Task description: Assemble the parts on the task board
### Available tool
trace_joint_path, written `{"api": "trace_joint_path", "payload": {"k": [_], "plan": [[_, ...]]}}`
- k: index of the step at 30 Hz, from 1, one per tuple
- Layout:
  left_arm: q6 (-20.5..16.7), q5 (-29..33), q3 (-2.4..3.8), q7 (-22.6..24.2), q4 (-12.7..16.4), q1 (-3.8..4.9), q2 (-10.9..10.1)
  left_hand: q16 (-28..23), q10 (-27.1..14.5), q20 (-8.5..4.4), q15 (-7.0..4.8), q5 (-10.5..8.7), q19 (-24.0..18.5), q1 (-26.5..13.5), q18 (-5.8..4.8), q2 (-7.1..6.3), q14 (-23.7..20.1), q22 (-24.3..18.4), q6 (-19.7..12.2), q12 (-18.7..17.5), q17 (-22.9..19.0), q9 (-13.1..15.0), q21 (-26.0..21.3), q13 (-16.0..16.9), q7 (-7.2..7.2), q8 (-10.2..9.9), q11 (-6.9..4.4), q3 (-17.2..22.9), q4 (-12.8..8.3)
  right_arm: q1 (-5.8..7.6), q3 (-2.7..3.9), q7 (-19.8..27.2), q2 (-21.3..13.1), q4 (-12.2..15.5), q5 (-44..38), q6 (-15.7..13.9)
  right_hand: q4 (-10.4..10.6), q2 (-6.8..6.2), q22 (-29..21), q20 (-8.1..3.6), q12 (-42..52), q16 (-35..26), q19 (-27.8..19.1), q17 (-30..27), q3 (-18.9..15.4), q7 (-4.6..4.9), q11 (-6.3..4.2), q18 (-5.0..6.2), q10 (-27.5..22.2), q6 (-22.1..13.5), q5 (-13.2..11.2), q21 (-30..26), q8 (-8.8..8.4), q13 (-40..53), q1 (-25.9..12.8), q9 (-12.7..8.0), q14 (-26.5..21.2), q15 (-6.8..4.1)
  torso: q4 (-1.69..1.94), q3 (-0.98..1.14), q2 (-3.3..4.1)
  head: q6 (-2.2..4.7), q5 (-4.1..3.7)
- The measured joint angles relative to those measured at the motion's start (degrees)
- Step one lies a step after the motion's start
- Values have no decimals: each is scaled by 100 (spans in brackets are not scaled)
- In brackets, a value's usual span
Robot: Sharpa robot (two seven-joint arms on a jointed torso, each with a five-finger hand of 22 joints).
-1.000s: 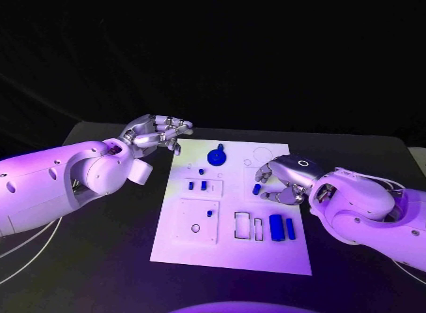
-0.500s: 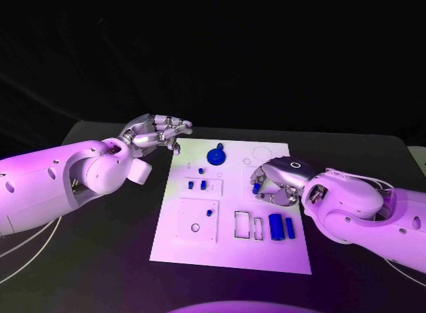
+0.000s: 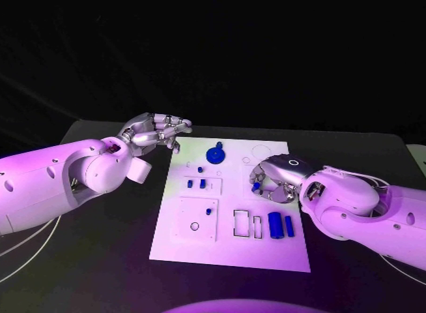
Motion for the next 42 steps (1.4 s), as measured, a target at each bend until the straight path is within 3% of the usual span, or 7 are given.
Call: {"api": "trace_joint_path", "payload": {"k": [3, 6, 11, 18, 22, 34, 42], "plan": [[1, 0, 0, -1, -2, 0, 0, 0, 0, 0, 0, 0, 0, 0, 0, 0, 0, 0, 0, 0, 0, 0, 0, 0, 0, 0, 0, 0, 0, 0, 0, -7, 4, -12, 0, -1, -40, 87, 0, -19, 22, 24, 19, 19, 153, -32, -9, 0, 95, 172, -18, 53, 90, 4, 88, 41, 1, -23, 0, 0, -2, -10, -1], [1, 0, 0, -2, -2, 0, 0, 0, 0, 0, 0, 0, 0, 0, 0, 0, 0, 0, 0, 0, 0, 0, 0, 0, 0, 24, 0, 0, 0, -1, 0, -20, 9, -24, -5, -4, -106, 122, -1, -42, 31, 34, 1, 20, 366, -69, -59, 0, 213, 270, -324, 126, 156, 10, 119, 79, -10, -51, -1, 1, -5, -12, -3], [2, -1, 0, -2, -3, 0, 0, 0, 0, 0, 0, 0, 0, 0, 0, 0, 0, 0, 0, 0, 0, 0, 0, 0, 0, 23, 0, 0, 0, -1, 1, -38, 17, -26, -19, -14, -239, 153, -1, -93, 120, 34, 12, 20, 523, -148, -125, -1, 413, 389, -349, 195, 245, 84, 132, 119, 1, -101, -1, 4, -8, -12, -8], [2, -1, 0, -4, -5, 0, 0, 0, 0, 0, 0, 0, 0, 0, 0, 0, 0, 1, 0, 0, -5, 0, 0, 0, 0, 23, 0, -1, 0, -14, -1, -69, -2, 19, -60, -85, -390, 214, -1, -122, 127, 56, -1, 19, 674, -155, -173, -1, 526, 414, -383, 267, 245, 108, 133, 119, 1, -143, -1, 5, -9, -16, -13], [2, -1, 0, -5, -16, 0, 5, 0, 0, 0, 0, 0, 0, 0, 0, 0, 0, 1, 0, 0, -5, 0, 0, 0, 0, 23, 0, -1, 0, -17, 0, -78, -75, 145, -77, -183, -437, 220, -1, -121, 102, 56, -1, 19, 687, -155, -166, -1, 537, 414, -390, 266, 245, 121, 127, 118, 1, -142, -2, 8, -12, -17, -10], [10, -2, -5, -9, -55, -1, 48, 0, 0, 0, 0, 0, 0, 0, 0, 0, 0, 1, 0, -1, -5, 0, 0, 0, 0, 22, 0, 10, -11, 87, 87, -67, -330, 887, 19, -598, -492, 215, -2, -121, 46, 56, -1, 18, 711, -155, -164, -1, 555, 414, -401, 312, 245, 116, 123, 118, 1, -142, -9, 9, -19, -5, 10], [24, -2, -7, -13, -78, -4, 89, 0, 0, 0, 0, 0, 0, 0, 0, 0, 0, 1, 0, -1, -4, 0, 0, 0, 0, 22, 0, 23, -24, 60, 91, -4, 60, 1043, 202, -792, -493, 163, 3, -121, 30, 55, -1, 18, 711, -156, -142, -1, 535, 412, -370, 312, 247, 118, 71, 118, 1, -142, -12, 8, -19, -18, 87]]}}
